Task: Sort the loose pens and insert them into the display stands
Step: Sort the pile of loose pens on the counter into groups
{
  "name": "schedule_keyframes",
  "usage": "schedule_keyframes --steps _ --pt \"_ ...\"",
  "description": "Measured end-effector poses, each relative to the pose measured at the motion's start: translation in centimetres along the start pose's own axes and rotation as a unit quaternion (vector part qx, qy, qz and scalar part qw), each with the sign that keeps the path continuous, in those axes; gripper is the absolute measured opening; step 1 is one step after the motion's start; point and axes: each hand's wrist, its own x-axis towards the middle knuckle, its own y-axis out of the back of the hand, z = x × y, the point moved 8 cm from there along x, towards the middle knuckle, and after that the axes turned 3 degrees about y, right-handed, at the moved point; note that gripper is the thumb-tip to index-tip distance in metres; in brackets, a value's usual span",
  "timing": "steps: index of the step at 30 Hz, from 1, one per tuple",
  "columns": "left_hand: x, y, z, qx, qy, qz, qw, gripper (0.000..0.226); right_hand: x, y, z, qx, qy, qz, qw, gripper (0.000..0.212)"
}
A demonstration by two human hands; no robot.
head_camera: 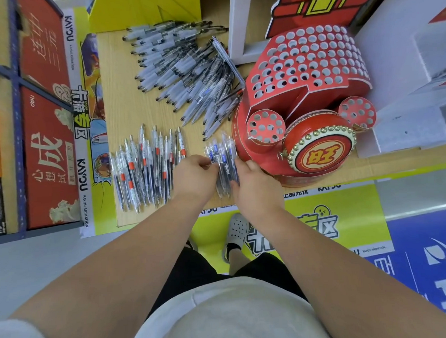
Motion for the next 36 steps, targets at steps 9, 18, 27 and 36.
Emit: schedule_keyframes --steps 9,18,27,36 --pt "-0.4 2.5 2.1 0.039 -0.033 -0.050 0.997 0.023 -1.1 2.8 -0.9 0.019 -0.003 0.015 1.000 0.039" --pt "4.7 7.6 8.0 0.109 -0.152 -0.065 0.980 0.032 3.8 6.6 -5.9 0.187 0.015 0.087 0.978 0.045" --pt "13.8 9.3 9.7 0.230 -0.256 -0.145 0.928 0.050 10.9 3.4 -7.5 0.265 -0.236 0.064 0.933 0.085" --pt "14.4 4.8 11.8 0.342 -0.354 -0.207 0.845 0.030 12.9 3.4 -6.2 0.131 -0.327 0.071 0.933 0.085"
